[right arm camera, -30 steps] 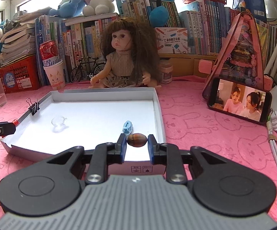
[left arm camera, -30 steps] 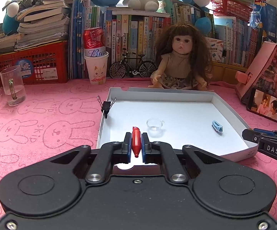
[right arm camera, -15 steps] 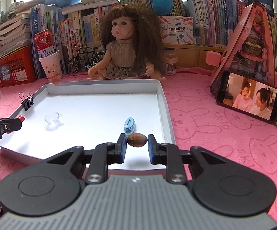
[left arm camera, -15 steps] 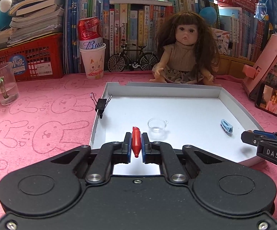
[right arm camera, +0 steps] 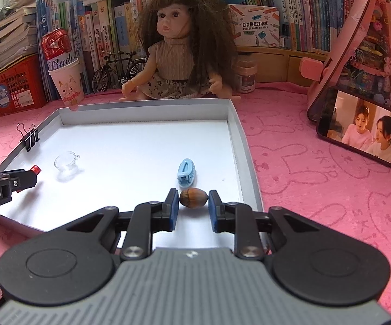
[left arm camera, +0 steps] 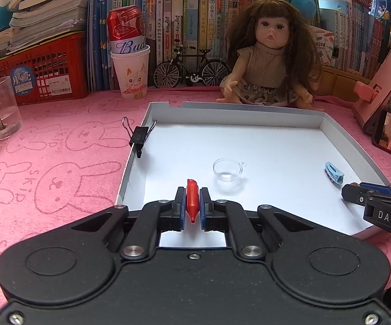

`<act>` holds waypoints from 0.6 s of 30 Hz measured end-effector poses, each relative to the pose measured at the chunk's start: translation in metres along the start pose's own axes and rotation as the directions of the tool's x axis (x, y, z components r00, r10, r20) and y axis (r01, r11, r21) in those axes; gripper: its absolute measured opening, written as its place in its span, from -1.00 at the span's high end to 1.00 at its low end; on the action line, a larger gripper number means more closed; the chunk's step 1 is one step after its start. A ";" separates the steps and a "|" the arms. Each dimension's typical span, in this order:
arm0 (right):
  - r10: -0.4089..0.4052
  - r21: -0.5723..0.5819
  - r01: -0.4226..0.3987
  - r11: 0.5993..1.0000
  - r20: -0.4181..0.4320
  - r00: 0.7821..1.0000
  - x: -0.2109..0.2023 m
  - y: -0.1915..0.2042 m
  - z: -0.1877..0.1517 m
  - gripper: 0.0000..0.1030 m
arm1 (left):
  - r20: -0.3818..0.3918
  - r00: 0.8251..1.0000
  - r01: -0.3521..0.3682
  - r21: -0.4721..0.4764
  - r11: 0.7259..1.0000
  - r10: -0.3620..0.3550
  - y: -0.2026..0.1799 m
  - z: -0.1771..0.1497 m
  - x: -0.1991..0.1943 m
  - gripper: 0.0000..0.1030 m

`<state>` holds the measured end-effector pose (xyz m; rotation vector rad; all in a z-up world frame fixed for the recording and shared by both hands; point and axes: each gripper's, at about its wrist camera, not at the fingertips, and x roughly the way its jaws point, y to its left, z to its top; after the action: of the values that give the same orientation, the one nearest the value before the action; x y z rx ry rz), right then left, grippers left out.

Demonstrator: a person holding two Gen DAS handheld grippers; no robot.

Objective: Organize rigid objects
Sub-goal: 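Carry the red crayon and brown nut over the white box with both tools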

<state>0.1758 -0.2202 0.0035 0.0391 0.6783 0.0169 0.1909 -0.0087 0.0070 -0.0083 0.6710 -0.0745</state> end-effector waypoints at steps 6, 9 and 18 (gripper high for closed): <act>-0.009 -0.015 0.009 1.000 -0.008 1.000 0.004 0.001 0.002 0.46 | -0.014 1.000 -0.005 -0.004 1.000 0.005 0.001 0.000 0.008 0.83; -0.014 -0.023 0.014 1.000 -0.009 1.000 0.005 0.002 0.002 0.46 | -0.013 1.000 -0.004 -0.001 1.000 0.004 0.000 0.000 0.009 0.83; -0.019 -0.037 0.018 0.999 -0.009 1.000 0.007 0.003 0.002 0.45 | -0.013 1.000 -0.003 -0.003 1.000 0.003 0.000 0.001 0.011 0.82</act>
<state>0.1828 -0.2172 0.0010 -0.0027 0.6876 0.0118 0.2003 -0.0099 0.0012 -0.0092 0.6845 -0.0706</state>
